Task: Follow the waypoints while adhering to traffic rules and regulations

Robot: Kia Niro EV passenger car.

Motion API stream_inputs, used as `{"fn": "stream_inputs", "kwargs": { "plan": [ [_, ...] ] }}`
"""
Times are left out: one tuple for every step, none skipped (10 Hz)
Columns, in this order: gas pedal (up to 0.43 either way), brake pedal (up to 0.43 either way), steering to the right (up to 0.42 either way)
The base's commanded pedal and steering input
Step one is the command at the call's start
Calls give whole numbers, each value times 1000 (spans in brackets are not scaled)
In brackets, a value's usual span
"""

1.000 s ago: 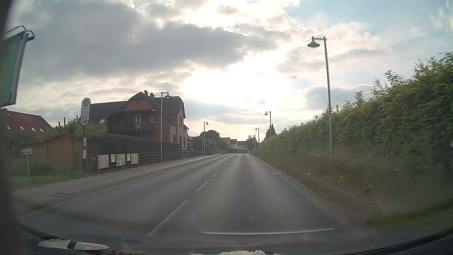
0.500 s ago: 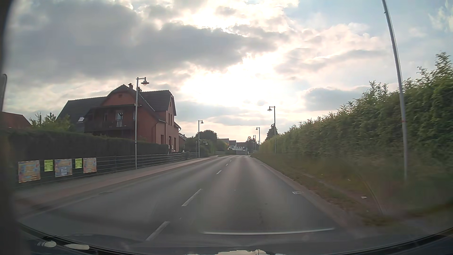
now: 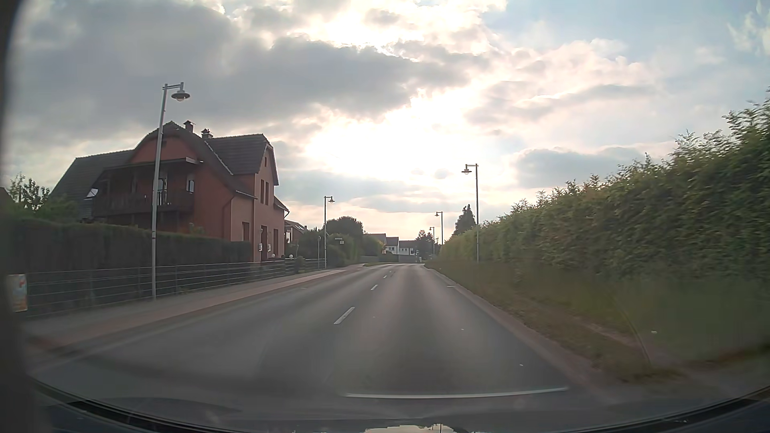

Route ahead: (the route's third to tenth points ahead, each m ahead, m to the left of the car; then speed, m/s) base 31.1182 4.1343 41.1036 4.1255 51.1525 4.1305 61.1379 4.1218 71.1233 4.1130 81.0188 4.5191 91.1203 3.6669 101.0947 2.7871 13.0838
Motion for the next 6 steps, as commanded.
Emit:
{"fn": "stream_inputs", "kwargs": {
  "plan": [
    [150, 0, 3],
    [150, 0, 3],
    [150, 0, 3],
    [150, 0, 3],
    [150, 0, 0],
    [150, 0, -1]
  ]
}}
